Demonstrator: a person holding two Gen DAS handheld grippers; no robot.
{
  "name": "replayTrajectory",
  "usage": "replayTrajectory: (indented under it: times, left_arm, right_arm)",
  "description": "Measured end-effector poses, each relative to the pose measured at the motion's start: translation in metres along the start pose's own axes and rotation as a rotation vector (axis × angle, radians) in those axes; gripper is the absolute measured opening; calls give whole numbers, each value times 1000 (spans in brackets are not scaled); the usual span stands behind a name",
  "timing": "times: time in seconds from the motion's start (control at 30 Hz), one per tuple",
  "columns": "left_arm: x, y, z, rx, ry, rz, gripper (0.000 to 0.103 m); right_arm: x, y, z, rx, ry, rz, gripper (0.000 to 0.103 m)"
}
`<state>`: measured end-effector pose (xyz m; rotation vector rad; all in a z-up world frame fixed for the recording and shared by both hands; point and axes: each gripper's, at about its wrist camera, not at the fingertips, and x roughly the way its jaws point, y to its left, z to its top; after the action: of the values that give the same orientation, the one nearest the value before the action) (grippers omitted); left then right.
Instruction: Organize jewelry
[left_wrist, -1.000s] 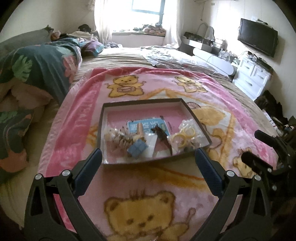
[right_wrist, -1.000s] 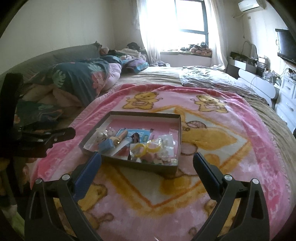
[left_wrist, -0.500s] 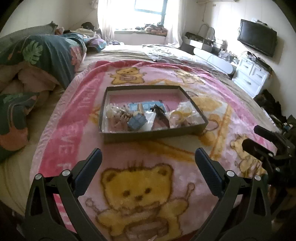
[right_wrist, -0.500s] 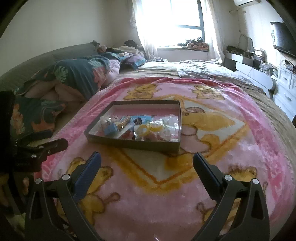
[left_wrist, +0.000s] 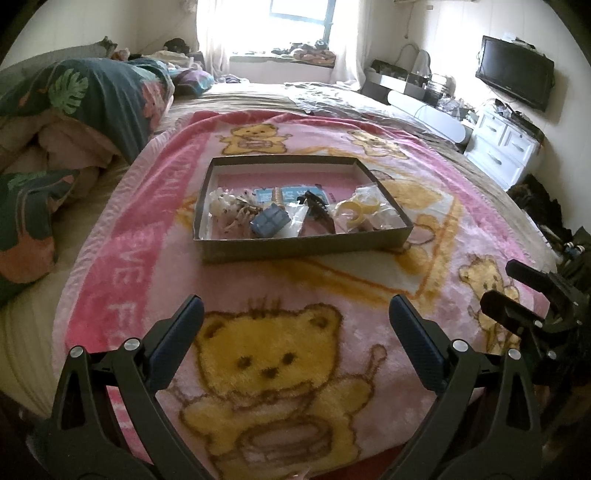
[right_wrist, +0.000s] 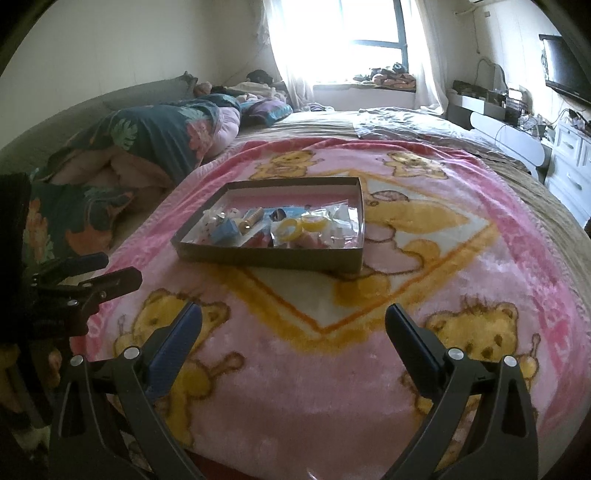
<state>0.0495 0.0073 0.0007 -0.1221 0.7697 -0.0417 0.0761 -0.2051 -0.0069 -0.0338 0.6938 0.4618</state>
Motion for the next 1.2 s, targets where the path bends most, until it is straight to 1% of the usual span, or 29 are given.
replayTrajectory:
  times: [0.33, 1.2]
  left_arm:
    - [-2, 1, -1, -9, 3, 4, 94]
    - [-7, 1, -3, -13, 11, 15, 94]
  right_arm:
    - [-3, -3, -7, 8, -3, -5, 99]
    - [-4, -4, -5, 8, 0, -4, 99]
